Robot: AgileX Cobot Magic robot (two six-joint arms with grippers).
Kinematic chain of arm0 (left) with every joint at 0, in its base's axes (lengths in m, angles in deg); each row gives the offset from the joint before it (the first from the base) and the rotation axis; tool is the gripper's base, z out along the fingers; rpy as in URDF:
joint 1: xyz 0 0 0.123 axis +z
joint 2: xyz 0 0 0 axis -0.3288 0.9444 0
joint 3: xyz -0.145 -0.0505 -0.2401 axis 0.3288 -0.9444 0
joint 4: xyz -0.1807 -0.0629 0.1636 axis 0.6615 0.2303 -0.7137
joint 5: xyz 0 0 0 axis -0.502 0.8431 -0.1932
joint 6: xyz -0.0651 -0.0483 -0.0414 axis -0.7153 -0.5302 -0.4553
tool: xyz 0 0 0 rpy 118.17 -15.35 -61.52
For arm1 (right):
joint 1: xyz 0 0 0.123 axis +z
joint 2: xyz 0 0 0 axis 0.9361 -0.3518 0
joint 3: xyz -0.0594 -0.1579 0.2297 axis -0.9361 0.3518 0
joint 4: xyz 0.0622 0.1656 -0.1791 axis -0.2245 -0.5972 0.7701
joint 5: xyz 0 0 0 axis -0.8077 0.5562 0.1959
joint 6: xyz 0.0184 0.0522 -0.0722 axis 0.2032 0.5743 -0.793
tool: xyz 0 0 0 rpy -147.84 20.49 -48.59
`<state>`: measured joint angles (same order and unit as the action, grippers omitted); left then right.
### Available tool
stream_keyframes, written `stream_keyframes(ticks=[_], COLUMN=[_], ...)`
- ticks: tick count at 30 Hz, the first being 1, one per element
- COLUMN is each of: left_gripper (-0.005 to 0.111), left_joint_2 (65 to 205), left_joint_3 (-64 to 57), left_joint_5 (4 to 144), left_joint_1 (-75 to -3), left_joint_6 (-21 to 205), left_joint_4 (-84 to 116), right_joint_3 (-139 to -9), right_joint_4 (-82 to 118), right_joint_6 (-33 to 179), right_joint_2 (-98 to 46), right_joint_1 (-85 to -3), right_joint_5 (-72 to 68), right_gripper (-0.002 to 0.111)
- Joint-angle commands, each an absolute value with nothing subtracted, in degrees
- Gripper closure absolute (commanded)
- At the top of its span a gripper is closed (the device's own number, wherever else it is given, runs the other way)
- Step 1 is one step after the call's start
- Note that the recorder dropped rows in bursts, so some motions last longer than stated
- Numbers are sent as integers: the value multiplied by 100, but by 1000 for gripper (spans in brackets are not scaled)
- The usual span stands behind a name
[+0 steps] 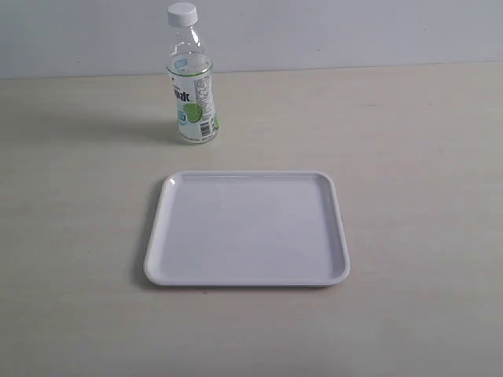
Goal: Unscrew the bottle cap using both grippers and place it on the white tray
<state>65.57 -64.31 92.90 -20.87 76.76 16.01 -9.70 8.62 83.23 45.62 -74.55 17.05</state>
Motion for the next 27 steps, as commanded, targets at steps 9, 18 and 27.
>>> stream_keyframes(ticks=[9, 18, 27], left_gripper=[107, 107, 107], left_joint_2=[6519, 6519, 6519], left_joint_3=[-6428, -6428, -6428], left_joint_5=[9264, 9264, 9194], left_joint_1=[-2126, -2126, -2123], left_joint_6=[7663, 7663, 7743], left_joint_4=[1638, 1638, 1601], right_joint_3=[-944, -944, -944], right_joint_4=[874, 874, 874], right_joint_6=[8288, 8288, 8288], right_joint_2=[4592, 4592, 4592], right_joint_1=[-7477, -7477, -7477], right_joint_5=[1676, 1676, 1676], right_gripper=[108, 108, 108])
